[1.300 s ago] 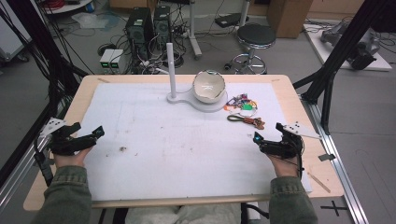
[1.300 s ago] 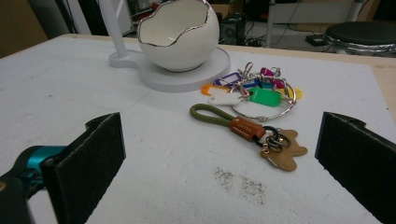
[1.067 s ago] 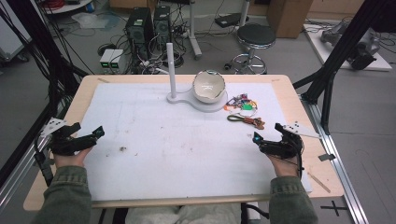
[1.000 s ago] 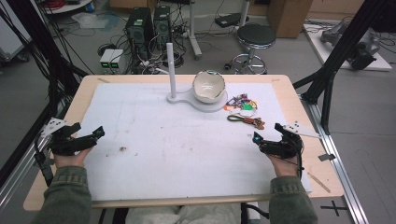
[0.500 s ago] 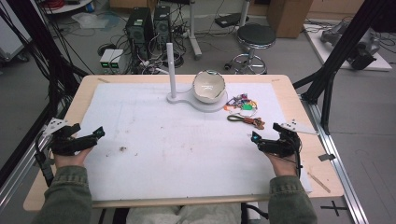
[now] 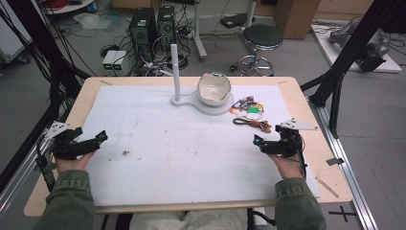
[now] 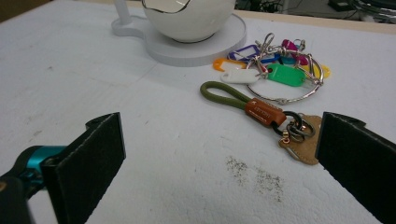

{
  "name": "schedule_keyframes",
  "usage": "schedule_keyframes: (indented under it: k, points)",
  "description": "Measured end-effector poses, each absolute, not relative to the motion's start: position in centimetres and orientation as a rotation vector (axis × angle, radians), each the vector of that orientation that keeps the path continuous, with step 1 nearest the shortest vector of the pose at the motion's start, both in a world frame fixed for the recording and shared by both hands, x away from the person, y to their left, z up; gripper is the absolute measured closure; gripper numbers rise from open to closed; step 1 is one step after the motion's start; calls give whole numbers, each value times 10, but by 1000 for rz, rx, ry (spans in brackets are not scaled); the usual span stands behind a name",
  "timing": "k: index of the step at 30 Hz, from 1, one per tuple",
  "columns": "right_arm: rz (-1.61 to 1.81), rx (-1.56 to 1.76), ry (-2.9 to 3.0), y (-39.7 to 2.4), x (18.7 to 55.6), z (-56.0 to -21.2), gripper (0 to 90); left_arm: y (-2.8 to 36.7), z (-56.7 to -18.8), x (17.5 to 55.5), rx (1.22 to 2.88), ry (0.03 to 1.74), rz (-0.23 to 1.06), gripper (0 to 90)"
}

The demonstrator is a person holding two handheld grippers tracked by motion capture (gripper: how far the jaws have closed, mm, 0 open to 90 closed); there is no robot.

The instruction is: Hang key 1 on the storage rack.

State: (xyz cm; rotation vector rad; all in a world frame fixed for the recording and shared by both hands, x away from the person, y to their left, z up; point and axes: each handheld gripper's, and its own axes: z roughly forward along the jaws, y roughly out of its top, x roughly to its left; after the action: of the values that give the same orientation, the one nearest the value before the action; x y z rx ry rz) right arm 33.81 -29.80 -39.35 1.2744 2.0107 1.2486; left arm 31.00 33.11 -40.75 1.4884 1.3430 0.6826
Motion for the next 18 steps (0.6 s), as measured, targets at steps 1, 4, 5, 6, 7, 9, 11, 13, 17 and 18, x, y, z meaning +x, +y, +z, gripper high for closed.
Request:
schedule_keyframes:
  k: [1,4,5,6,7,9,11,13,17,18]
  points:
    - [1242,1270,2018,-298,340,-392,8,331,-408,310,1487,1344,682,17]
    - [1243,1284,2030,-299,344,-390,8,331,-408,310,1488,1345,682,17]
    - [1235,1283,2032,-300,346,-390,8,331,-408,310,1489,1347,679,17]
    - [1229,1282,2031,-301,347,-389,8,331,-408,311,1487,1348,676,17]
    - [1226,1286,2032,-301,349,-387,8,331,-408,311,1488,1349,676,17]
    - [1223,1287,2032,-302,351,-385,8,331,-408,311,1485,1348,675,17]
    - [1223,1282,2038,-303,354,-383,8,331,-408,311,1485,1347,676,17]
    - [1214,1275,2037,-304,356,-379,8,331,-408,311,1483,1347,675,17]
    - [1206,1278,2047,-305,362,-373,8,331,-408,312,1483,1348,674,17]
    - [1207,1273,2052,-305,363,-373,8,331,-408,312,1485,1350,673,17]
